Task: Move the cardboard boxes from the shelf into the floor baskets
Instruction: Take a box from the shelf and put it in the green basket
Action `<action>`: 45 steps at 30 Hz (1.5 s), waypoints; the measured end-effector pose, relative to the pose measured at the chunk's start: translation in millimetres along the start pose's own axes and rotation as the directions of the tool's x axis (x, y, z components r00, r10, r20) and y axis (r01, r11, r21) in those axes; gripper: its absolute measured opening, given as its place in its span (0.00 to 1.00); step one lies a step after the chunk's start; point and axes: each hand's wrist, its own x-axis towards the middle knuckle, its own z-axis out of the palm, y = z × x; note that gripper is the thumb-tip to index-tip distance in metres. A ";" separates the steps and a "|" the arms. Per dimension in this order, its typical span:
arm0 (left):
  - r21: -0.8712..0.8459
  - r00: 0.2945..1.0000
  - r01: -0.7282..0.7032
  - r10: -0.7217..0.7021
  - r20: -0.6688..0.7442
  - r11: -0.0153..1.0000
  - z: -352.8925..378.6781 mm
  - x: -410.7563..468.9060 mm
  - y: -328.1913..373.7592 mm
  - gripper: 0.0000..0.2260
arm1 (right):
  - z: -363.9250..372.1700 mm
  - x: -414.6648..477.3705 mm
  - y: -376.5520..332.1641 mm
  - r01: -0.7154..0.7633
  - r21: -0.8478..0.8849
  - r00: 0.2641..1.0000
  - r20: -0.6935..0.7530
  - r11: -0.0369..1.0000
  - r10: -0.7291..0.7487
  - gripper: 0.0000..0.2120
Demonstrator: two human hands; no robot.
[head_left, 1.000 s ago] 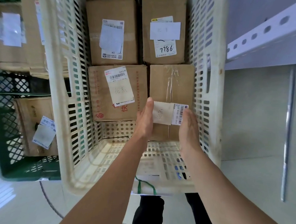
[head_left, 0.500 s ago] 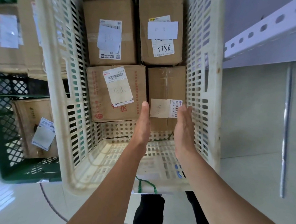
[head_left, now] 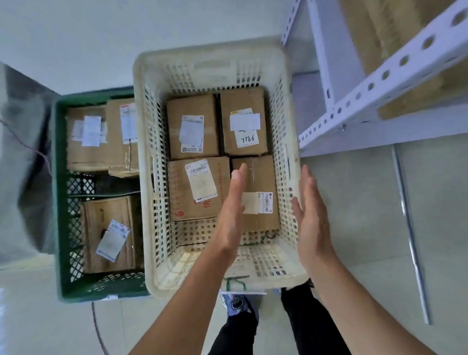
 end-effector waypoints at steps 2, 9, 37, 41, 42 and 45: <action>0.024 0.998 -0.066 0.066 0.009 0.998 8.4 -26.1 34.4 0.33 | -12.8 -21.6 -37.6 0.035 0.066 0.999 -0.011 0.997 -0.034 0.35; 0.045 0.968 -0.250 0.249 0.039 0.967 67.0 -117.0 143.5 0.34 | -71.5 -96.7 -161.4 0.166 0.129 0.986 0.012 0.978 -0.169 0.38; 0.102 0.772 -0.635 0.622 0.132 0.766 419.9 -317.6 396.3 0.34 | -415.1 -231.7 -505.7 0.585 0.273 0.804 -0.067 0.764 -0.591 0.29; 0.113 0.772 -0.635 0.619 0.144 0.764 457.9 -299.0 443.4 0.38 | -437.3 -205.9 -542.5 0.602 0.227 0.795 -0.071 0.766 -0.603 0.30; 0.109 0.777 -0.628 0.614 0.141 0.770 467.4 -292.6 454.6 0.40 | -442.8 -196.7 -550.3 0.605 0.207 0.793 -0.068 0.769 -0.605 0.29; 0.065 0.780 -0.623 0.613 0.126 0.780 490.2 -271.1 485.9 0.41 | -459.1 -164.7 -577.9 0.603 0.162 0.797 -0.076 0.781 -0.600 0.31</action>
